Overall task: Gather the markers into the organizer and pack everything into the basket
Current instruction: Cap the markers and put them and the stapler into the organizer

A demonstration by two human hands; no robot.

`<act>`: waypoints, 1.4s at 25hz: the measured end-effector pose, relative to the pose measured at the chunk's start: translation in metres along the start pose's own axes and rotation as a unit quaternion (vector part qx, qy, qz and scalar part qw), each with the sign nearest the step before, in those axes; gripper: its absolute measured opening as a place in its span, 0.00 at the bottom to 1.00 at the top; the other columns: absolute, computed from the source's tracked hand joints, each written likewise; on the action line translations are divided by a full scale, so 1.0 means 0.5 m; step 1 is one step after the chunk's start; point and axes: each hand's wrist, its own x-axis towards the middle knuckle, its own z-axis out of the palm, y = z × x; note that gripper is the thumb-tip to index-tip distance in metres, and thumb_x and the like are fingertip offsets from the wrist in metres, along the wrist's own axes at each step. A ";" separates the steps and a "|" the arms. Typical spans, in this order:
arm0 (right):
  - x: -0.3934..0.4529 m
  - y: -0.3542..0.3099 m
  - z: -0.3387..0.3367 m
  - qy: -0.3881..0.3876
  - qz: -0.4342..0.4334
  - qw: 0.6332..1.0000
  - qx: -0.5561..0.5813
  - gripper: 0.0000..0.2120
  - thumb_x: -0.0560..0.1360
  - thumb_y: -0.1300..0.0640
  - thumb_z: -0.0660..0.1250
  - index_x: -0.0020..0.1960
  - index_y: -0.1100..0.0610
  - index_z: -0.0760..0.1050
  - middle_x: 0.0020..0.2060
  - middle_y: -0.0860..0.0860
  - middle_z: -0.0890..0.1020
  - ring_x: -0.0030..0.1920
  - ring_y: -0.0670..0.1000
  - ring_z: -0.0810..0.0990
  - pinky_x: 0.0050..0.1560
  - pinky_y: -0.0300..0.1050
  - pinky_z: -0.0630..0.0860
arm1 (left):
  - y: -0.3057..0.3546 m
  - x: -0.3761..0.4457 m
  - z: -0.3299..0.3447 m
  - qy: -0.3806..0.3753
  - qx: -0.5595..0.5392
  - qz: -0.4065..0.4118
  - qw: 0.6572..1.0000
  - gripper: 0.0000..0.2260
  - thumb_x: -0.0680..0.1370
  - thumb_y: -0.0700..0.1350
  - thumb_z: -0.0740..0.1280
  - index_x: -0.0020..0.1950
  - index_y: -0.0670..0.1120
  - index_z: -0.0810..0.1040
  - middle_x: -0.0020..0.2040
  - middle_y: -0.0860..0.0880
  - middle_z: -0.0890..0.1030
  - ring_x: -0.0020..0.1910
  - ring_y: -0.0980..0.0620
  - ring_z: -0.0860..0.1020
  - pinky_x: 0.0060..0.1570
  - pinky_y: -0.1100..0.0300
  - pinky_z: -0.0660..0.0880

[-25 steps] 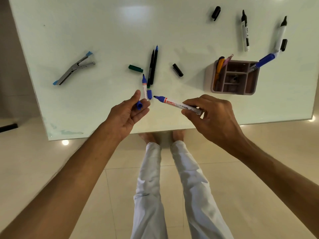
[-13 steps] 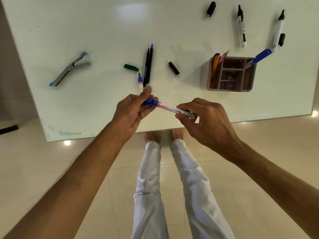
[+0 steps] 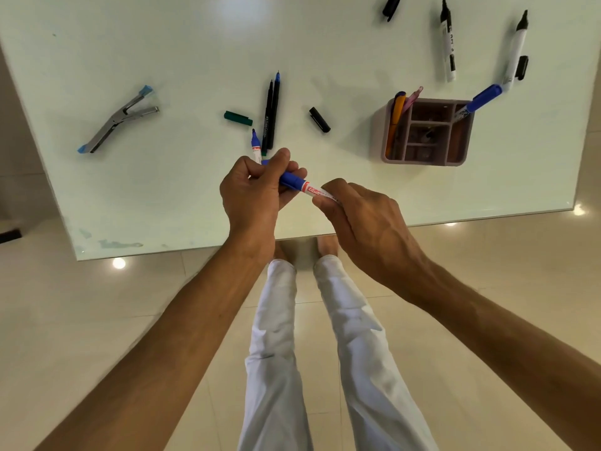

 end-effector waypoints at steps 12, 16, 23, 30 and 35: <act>-0.008 0.081 -0.061 0.019 0.100 0.995 0.014 0.18 0.84 0.42 0.62 0.55 0.55 0.81 0.44 0.52 0.77 0.44 0.47 0.72 0.38 0.36 0.64 | -0.020 -0.004 0.022 -0.069 0.140 -0.032 0.987 0.10 0.81 0.53 0.72 0.49 0.47 0.84 0.52 0.49 0.89 0.53 0.52 0.88 0.63 0.51 0.81; 0.005 0.157 -0.143 0.215 0.206 0.949 0.099 0.13 0.83 0.46 0.67 0.56 0.56 0.81 0.37 0.43 0.84 0.36 0.36 0.84 0.38 0.27 0.78 | 0.007 0.034 -0.005 -0.017 0.082 -0.045 0.995 0.11 0.84 0.54 0.66 0.51 0.49 0.84 0.51 0.51 0.88 0.53 0.53 0.87 0.65 0.53 0.78; 0.040 0.263 -0.215 0.294 0.273 0.911 0.097 0.20 0.84 0.46 0.62 0.59 0.61 0.81 0.44 0.51 0.88 0.36 0.42 0.85 0.46 0.30 0.81 | 0.026 0.075 -0.068 0.003 0.101 -0.045 0.994 0.13 0.85 0.54 0.63 0.47 0.50 0.83 0.43 0.53 0.88 0.48 0.54 0.87 0.52 0.57 0.82; 0.093 0.291 -0.202 0.235 0.270 0.932 0.056 0.17 0.80 0.46 0.65 0.59 0.57 0.81 0.47 0.53 0.88 0.51 0.55 0.87 0.68 0.55 0.76 | 0.021 0.098 -0.123 0.016 0.110 -0.057 0.992 0.14 0.85 0.56 0.64 0.48 0.50 0.84 0.45 0.53 0.89 0.48 0.54 0.88 0.53 0.54 0.82; 0.097 0.288 -0.211 0.246 0.270 0.929 0.059 0.16 0.79 0.47 0.66 0.62 0.54 0.78 0.42 0.46 0.85 0.53 0.55 0.86 0.70 0.57 0.75 | 0.016 0.099 -0.148 0.025 0.111 -0.062 0.992 0.14 0.85 0.55 0.63 0.48 0.50 0.83 0.46 0.53 0.89 0.47 0.54 0.88 0.52 0.55 0.82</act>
